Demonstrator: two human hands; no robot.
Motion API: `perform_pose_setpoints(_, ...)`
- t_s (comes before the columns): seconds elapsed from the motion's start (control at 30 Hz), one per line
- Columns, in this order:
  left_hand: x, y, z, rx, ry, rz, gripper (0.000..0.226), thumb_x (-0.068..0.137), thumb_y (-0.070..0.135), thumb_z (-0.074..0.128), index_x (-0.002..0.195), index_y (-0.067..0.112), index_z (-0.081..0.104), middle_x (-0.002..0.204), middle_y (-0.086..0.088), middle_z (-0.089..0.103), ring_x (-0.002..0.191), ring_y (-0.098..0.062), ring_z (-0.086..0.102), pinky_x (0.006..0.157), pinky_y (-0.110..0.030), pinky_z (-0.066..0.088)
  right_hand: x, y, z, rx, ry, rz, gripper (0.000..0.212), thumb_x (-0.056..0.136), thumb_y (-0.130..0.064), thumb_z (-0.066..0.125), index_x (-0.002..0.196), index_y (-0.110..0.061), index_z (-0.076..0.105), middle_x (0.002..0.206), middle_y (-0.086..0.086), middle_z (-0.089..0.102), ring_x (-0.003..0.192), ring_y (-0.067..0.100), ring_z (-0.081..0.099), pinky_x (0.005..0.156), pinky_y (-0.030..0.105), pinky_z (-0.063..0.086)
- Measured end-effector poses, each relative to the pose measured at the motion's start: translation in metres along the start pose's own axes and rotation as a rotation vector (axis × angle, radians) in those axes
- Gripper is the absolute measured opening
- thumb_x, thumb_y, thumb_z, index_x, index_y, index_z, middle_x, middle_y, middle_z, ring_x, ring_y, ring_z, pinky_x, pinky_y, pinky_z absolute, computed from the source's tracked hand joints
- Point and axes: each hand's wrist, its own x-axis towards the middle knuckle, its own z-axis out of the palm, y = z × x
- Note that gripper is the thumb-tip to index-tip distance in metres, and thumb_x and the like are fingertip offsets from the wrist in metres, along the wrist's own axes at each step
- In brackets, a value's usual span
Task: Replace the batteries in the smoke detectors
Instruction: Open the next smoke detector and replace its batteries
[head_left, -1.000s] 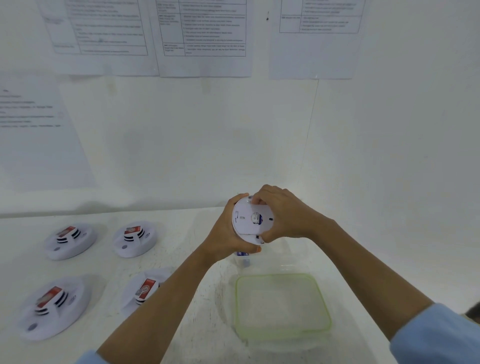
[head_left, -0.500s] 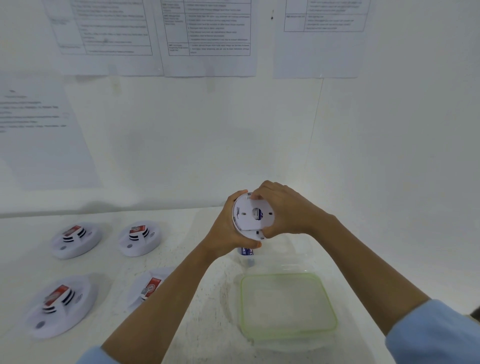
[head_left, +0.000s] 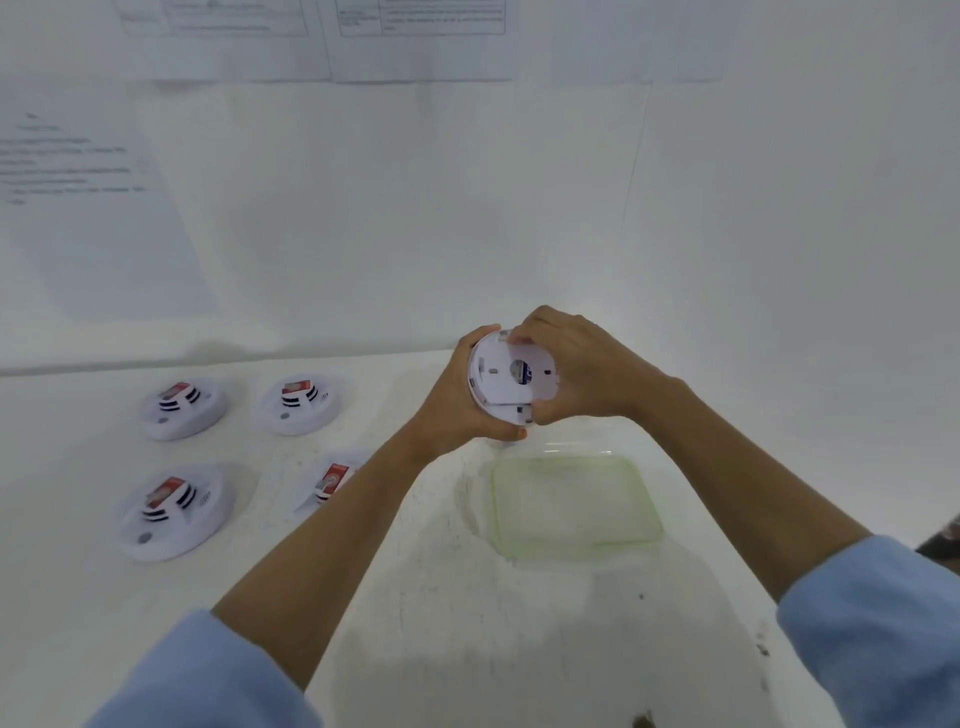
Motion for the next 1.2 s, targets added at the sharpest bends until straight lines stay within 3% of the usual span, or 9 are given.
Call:
perform_pose_setpoints(0.17, -0.009, 0.006, 0.005, 0.062, -0.043, -0.061, 0.098, 0.043, 0.015, 0.087, 0.124, -0.009, 0.036, 0.12, -0.031, 0.044, 0.1, -0.011, 0.05, 0.081, -0.022, 0.044, -0.02, -0.012, -0.005, 0.029, -0.01, -0.008, 0.071, 0.057, -0.032, 0.078, 0.117, -0.002, 0.054, 0.104, 0.009, 0.054, 0.091, 0.023, 0.053, 0.073, 0.012, 0.029)
perform_pose_setpoints(0.3, -0.027, 0.019, 0.02, 0.025, -0.008, -0.037, 0.103, 0.043, 0.01, 0.084, 0.133, 0.009, 0.034, 0.127, -0.005, 0.046, 0.114, -0.007, 0.05, 0.088, -0.019, 0.046, -0.038, -0.014, -0.011, 0.053, -0.006, -0.029, 0.073, 0.058, -0.04, 0.068, 0.119, -0.002, 0.054, 0.103, 0.009, 0.053, 0.089, 0.018, 0.047, 0.076, -0.004, 0.024)
perform_pose_setpoints(0.53, -0.04, 0.047, 0.044, 0.085, -0.012, -0.019, 0.078, 0.045, -0.006, 0.08, 0.117, 0.006, 0.052, 0.103, -0.004, 0.056, 0.094, -0.008, 0.057, 0.076, -0.024, 0.049, -0.07, -0.007, -0.023, 0.124, -0.045, 0.014, 0.069, 0.059, -0.027, 0.071, 0.123, -0.007, 0.053, 0.104, 0.003, 0.052, 0.09, 0.017, 0.047, 0.078, 0.021, 0.032)
perform_pose_setpoints(0.67, -0.061, 0.045, 0.045, 0.021, 0.117, -0.08, 0.099, 0.041, 0.0, 0.081, 0.126, 0.018, 0.033, 0.119, 0.006, 0.047, 0.103, 0.006, 0.054, 0.073, -0.017, 0.052, -0.097, 0.0, -0.021, 0.397, -0.057, 0.211, 0.056, 0.06, -0.009, 0.077, 0.108, -0.017, 0.048, 0.106, 0.002, 0.056, 0.092, 0.02, 0.054, 0.075, 0.027, 0.043)
perform_pose_setpoints(0.8, -0.075, 0.042, 0.041, 0.072, 0.197, -0.116, 0.109, 0.038, 0.008, 0.084, 0.133, 0.011, 0.029, 0.125, -0.001, 0.045, 0.108, 0.002, 0.05, 0.076, -0.017, 0.052, -0.115, 0.006, 0.001, 0.515, -0.158, 0.329, 0.039, 0.06, -0.003, 0.076, 0.087, -0.015, 0.05, 0.096, 0.002, 0.057, 0.088, 0.02, 0.053, 0.068, 0.02, 0.041)
perform_pose_setpoints(0.93, -0.083, 0.04, 0.034, 0.097, 0.279, -0.147, 0.107, 0.043, 0.003, 0.082, 0.135, 0.012, 0.028, 0.127, 0.0, 0.042, 0.111, -0.001, 0.049, 0.081, -0.017, 0.052, -0.115, 0.007, 0.027, 0.529, -0.229, 0.367, 0.032, 0.061, -0.007, 0.076, 0.072, -0.025, 0.052, 0.092, 0.0, 0.057, 0.089, 0.023, 0.056, 0.072, 0.025, 0.042)
perform_pose_setpoints(1.07, -0.085, 0.04, 0.029, 0.126, 0.302, -0.143, 0.108, 0.046, -0.01, 0.085, 0.135, 0.011, 0.027, 0.126, 0.0, 0.042, 0.109, 0.0, 0.049, 0.079, -0.013, 0.051, -0.108, 0.01, 0.045, 0.457, -0.323, 0.392, 0.018, 0.071, -0.015, 0.073, 0.083, -0.02, 0.06, 0.107, 0.003, 0.058, 0.104, 0.022, 0.054, 0.088, 0.03, 0.042)
perform_pose_setpoints(1.13, -0.085, 0.041, 0.028, 0.12, 0.304, -0.139, 0.107, 0.048, -0.011, 0.084, 0.135, 0.011, 0.027, 0.125, 0.001, 0.042, 0.109, 0.002, 0.048, 0.078, -0.012, 0.05, -0.103, 0.009, 0.043, 0.457, -0.212, 0.389, 0.016, 0.077, -0.021, 0.072, 0.091, -0.017, 0.064, 0.113, 0.003, 0.059, 0.109, 0.018, 0.052, 0.096, 0.031, 0.039)
perform_pose_setpoints(1.2, -0.084, 0.042, 0.027, 0.106, 0.296, -0.144, 0.105, 0.045, -0.003, 0.083, 0.133, 0.015, 0.028, 0.124, 0.005, 0.043, 0.108, 0.005, 0.049, 0.077, -0.013, 0.051, -0.094, -0.001, 0.033, 0.528, 0.037, 0.375, 0.018, 0.082, -0.021, 0.068, 0.098, -0.013, 0.066, 0.114, 0.004, 0.061, 0.103, 0.014, 0.053, 0.092, 0.026, 0.039)
